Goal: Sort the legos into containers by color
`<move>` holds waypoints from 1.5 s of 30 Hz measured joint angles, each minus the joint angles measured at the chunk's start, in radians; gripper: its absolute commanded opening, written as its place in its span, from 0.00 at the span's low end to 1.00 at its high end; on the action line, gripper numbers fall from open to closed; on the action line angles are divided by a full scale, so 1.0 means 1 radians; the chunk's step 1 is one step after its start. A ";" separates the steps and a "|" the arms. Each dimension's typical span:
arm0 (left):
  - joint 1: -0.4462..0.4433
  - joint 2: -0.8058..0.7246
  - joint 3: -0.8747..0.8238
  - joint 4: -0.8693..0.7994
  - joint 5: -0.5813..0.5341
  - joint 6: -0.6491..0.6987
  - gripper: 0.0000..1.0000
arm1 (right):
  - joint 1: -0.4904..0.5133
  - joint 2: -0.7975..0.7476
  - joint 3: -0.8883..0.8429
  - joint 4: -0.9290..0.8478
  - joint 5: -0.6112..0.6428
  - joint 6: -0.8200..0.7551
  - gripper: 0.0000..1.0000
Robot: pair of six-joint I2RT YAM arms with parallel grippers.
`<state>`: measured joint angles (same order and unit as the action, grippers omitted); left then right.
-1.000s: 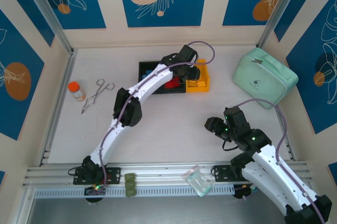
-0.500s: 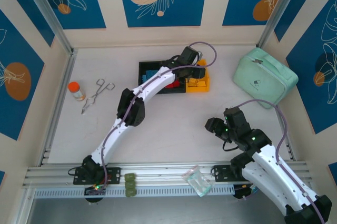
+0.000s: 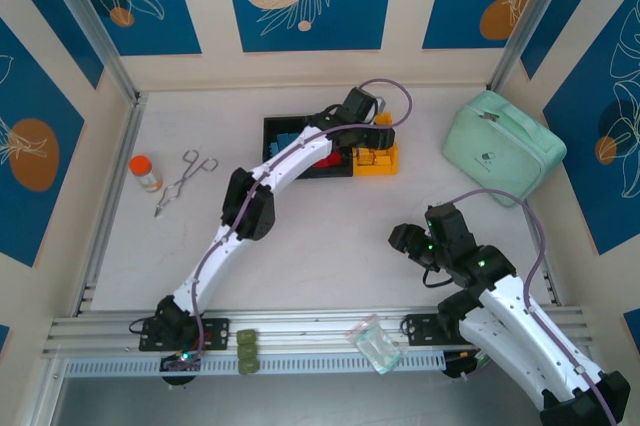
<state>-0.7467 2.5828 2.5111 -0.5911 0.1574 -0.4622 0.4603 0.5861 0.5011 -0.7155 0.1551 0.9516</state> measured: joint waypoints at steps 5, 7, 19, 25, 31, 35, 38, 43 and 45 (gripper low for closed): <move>-0.001 -0.162 -0.190 0.002 0.009 0.026 0.63 | 0.000 0.027 0.000 0.023 -0.010 -0.008 0.59; -0.002 -0.245 -0.270 0.008 0.010 0.035 0.64 | 0.000 0.048 0.001 0.036 -0.014 -0.019 0.59; 0.047 -0.743 -0.828 0.058 0.011 0.106 0.67 | 0.083 0.212 0.079 0.188 -0.032 -0.126 0.71; 0.166 -1.003 -1.095 0.055 0.006 0.129 0.70 | 0.114 0.318 0.140 0.280 -0.033 -0.197 0.78; 0.271 -1.265 -1.341 0.049 -0.048 0.149 0.86 | 0.110 0.420 0.235 0.334 -0.017 -0.291 0.96; 0.329 -1.369 -1.440 0.040 -0.116 0.160 0.99 | 0.071 0.450 0.275 0.359 0.013 -0.340 0.99; 0.376 -1.402 -1.494 0.048 -0.201 0.157 0.99 | 0.039 0.453 0.290 0.369 0.055 -0.370 0.99; 0.455 -1.415 -1.614 0.131 -0.358 0.156 0.99 | 0.018 0.458 0.296 0.396 0.244 -0.422 0.99; 0.483 -1.415 -1.669 0.195 -0.406 0.158 0.99 | 0.013 0.465 0.283 0.442 0.348 -0.466 0.99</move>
<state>-0.2642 1.1683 0.8425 -0.3958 -0.2481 -0.3046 0.4732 1.0515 0.7837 -0.2737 0.5034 0.4854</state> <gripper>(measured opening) 0.993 0.990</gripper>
